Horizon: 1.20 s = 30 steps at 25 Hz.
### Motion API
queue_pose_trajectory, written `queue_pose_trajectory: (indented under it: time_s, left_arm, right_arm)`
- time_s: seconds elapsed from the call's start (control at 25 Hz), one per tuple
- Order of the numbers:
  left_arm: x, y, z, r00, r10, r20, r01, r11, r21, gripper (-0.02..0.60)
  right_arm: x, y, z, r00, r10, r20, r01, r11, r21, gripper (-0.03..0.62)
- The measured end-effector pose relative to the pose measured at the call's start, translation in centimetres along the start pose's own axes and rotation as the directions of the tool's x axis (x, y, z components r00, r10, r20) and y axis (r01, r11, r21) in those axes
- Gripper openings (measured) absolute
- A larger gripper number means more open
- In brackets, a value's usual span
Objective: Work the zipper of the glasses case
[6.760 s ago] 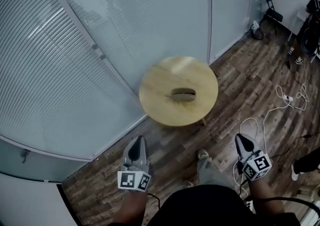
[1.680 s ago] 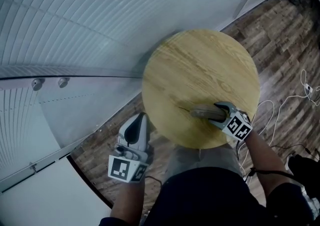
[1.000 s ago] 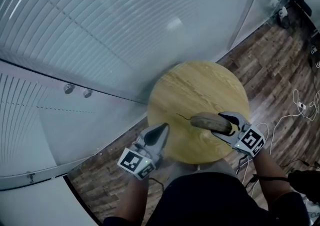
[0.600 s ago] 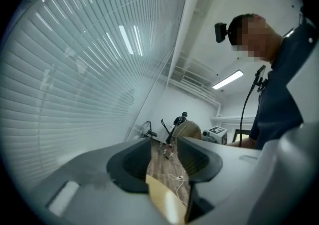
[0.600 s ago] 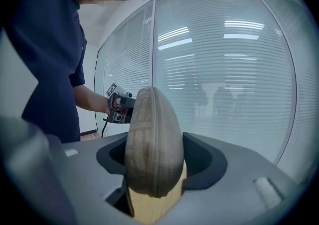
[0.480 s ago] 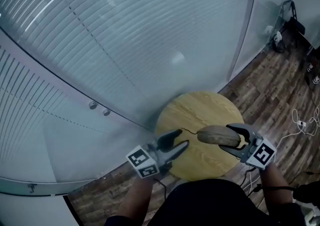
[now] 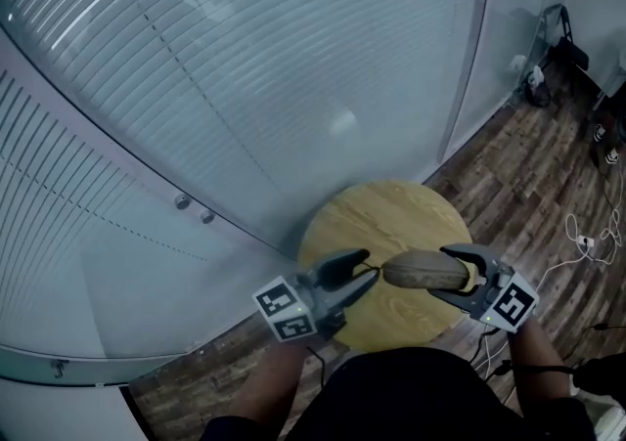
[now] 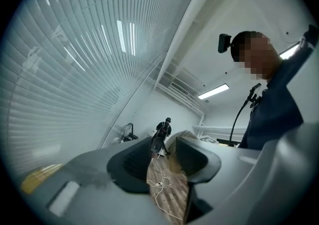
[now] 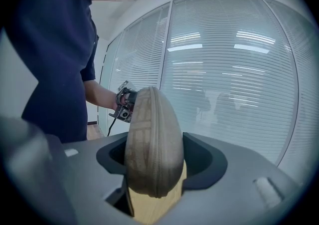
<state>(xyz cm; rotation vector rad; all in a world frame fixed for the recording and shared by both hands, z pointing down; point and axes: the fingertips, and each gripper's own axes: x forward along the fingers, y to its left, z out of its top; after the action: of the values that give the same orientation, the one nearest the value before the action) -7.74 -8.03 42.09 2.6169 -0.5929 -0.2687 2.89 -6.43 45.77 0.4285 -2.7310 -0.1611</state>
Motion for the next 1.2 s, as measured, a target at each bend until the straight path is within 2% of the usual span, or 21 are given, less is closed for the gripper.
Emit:
queue_pose_trajectory:
  time_s: [0.08, 0.28, 0.36, 0.56, 0.72, 0.8, 0.96, 1.2]
  left_arm:
    - [-0.1, -1.0, 1.4, 1.000, -0.011, 0.004, 0.011, 1.000, 0.000, 0.116]
    - [-0.1, -2.5, 1.3, 1.000, -0.031, -0.003, 0.031, 0.999, 0.043, 0.011]
    - [-0.2, -2.5, 1.4, 1.000, -0.015, -0.009, 0.016, 0.997, 0.070, 0.008]
    - [-0.6, -1.9, 0.5, 0.996, 0.039, -0.083, -0.028, 0.991, 0.129, 0.006]
    - [-0.6, -2.1, 1.1, 0.993, 0.043, -0.106, -0.028, 0.990, 0.136, 0.006]
    - [-0.4, -2.6, 1.6, 0.990, 0.044, -0.136, -0.021, 0.986, 0.167, 0.006]
    - [0.5, -4.0, 1.6, 0.970, 0.073, -0.232, 0.000, 0.955, 0.296, 0.006]
    - [2.4, -5.9, 3.0, 0.951, 0.110, -0.289, 0.039, 0.885, 0.464, 0.006]
  right_arm:
    - [-0.3, 0.0, 1.6, 1.000, 0.001, 0.004, -0.001, 1.000, -0.006, 0.282]
    - [-0.6, 0.2, 1.9, 1.000, 0.001, 0.016, 0.000, 1.000, -0.012, 0.282]
    - [-0.3, 0.3, 1.7, 1.000, -0.002, -0.004, 0.001, 1.000, -0.014, 0.282]
    - [0.8, 0.9, 0.5, 0.999, -0.015, -0.042, 0.015, 1.000, -0.014, 0.282]
    - [1.6, 1.0, 0.3, 0.998, -0.027, -0.063, 0.025, 0.999, -0.032, 0.281]
    - [2.0, 0.8, 0.3, 0.996, -0.041, -0.085, 0.037, 0.998, -0.053, 0.281]
    - [3.1, 0.7, -0.9, 0.991, -0.087, -0.099, 0.074, 0.990, -0.123, 0.279]
    - [5.1, -0.1, -1.5, 0.972, -0.153, -0.180, 0.139, 0.987, -0.084, 0.275]
